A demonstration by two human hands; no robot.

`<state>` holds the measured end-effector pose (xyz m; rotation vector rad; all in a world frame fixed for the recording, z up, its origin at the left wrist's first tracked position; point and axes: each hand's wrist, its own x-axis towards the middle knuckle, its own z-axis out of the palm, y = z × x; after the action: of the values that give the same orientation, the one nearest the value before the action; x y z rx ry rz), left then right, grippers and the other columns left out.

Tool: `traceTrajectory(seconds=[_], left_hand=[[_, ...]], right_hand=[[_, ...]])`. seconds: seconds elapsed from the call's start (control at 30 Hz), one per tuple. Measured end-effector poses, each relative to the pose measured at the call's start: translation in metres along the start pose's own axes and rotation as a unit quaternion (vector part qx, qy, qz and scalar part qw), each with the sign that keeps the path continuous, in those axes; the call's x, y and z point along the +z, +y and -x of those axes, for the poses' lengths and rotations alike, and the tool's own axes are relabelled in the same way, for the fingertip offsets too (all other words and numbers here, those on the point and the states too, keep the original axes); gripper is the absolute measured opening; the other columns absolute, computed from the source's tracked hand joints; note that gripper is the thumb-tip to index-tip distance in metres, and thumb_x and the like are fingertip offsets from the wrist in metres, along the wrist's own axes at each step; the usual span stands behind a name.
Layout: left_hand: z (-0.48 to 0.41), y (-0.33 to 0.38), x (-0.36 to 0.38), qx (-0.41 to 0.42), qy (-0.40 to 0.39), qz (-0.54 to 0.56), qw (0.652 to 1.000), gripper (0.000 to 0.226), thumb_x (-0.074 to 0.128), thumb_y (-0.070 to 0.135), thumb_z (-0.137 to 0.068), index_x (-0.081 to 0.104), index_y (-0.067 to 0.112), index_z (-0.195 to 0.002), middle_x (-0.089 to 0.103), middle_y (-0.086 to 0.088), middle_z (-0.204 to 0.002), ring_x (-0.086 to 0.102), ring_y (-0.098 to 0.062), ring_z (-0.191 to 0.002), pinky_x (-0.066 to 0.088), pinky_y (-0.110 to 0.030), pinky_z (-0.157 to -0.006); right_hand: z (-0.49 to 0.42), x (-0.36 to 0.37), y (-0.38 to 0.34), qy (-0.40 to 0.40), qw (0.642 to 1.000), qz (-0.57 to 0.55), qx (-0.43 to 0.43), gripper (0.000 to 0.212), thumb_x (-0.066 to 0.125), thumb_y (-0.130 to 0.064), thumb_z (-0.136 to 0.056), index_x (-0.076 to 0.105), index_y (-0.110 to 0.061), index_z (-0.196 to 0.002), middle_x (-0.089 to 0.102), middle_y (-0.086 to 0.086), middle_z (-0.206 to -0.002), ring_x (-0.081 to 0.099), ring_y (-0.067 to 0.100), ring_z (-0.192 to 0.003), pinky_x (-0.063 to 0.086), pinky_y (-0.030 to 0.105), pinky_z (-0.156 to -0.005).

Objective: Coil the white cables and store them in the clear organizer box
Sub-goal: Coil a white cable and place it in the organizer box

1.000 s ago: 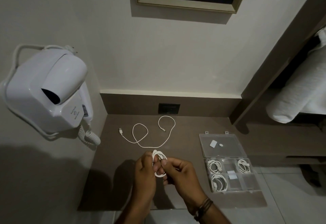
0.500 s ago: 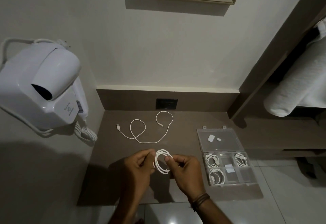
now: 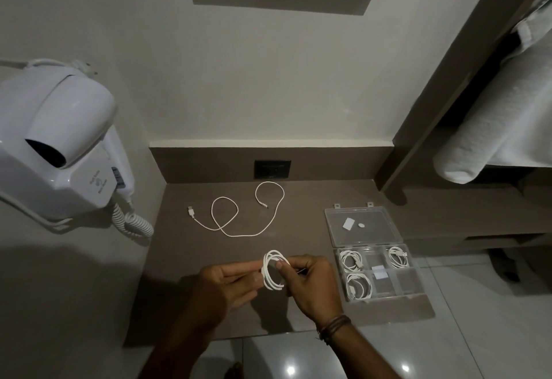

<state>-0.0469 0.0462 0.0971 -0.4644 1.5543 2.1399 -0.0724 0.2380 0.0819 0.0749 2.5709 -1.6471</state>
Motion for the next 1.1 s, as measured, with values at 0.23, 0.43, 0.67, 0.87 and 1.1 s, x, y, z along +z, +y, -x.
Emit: traceTrajectory(seconds=[0.23,0.43,0.67,0.87,1.1], left_hand=[[-0.017,-0.033,0.000,-0.016,0.008,0.067,0.998,0.031,0.097,0.023,-0.061,0.074,0.019,-0.081,0.077,-0.020,-0.107,0.074,-0.034,-0.102,0.060,-0.036,-0.081],[-0.026,-0.039,-0.001,0.008,0.042,0.050,0.998,0.034,0.097,0.019,-0.058,0.070,0.017,-0.079,0.078,-0.023,-0.100,0.075,-0.037,-0.098,0.060,-0.036,-0.078],[-0.022,-0.037,0.010,0.091,0.154,-0.021,0.984,0.021,0.090,0.006,-0.065,0.075,0.015,-0.077,0.081,-0.015,-0.079,0.078,-0.028,-0.071,0.062,-0.032,-0.059],[-0.019,-0.035,0.009,0.103,0.196,-0.055,0.974,0.018,0.085,-0.005,-0.070,0.077,0.008,-0.080,0.081,-0.012,-0.074,0.076,-0.023,-0.061,0.059,-0.032,-0.057],[-0.022,-0.034,0.006,0.094,0.157,-0.020,0.983,0.017,0.080,-0.009,-0.074,0.074,0.001,-0.086,0.081,-0.015,-0.077,0.077,-0.024,-0.064,0.061,-0.026,-0.054]], right_hand=[[0.006,0.005,0.003,-0.009,1.000,0.008,-0.004,0.012,0.079,-0.031,-0.088,0.087,-0.023,-0.083,0.078,0.000,-0.066,0.071,0.015,-0.054,0.062,0.041,-0.060],[0.006,0.004,0.008,-0.024,1.000,0.007,0.017,0.015,0.079,-0.037,-0.086,0.087,-0.025,-0.085,0.080,-0.005,-0.068,0.070,0.008,-0.054,0.063,0.037,-0.059],[-0.002,-0.008,0.003,-0.121,0.975,-0.113,0.148,0.034,0.074,-0.030,-0.093,0.079,-0.001,-0.076,0.064,0.005,-0.053,0.055,0.016,-0.044,0.050,0.030,-0.052],[-0.007,-0.018,-0.013,-0.206,0.904,-0.265,0.265,0.023,0.061,-0.014,-0.102,0.080,-0.005,-0.092,0.079,0.006,-0.074,0.075,0.013,-0.061,0.060,0.024,-0.057],[-0.006,-0.016,-0.001,-0.152,0.956,-0.180,0.173,0.013,0.072,0.001,-0.093,0.081,-0.002,-0.101,0.073,0.003,-0.067,0.062,0.013,-0.058,0.058,0.023,-0.058]])
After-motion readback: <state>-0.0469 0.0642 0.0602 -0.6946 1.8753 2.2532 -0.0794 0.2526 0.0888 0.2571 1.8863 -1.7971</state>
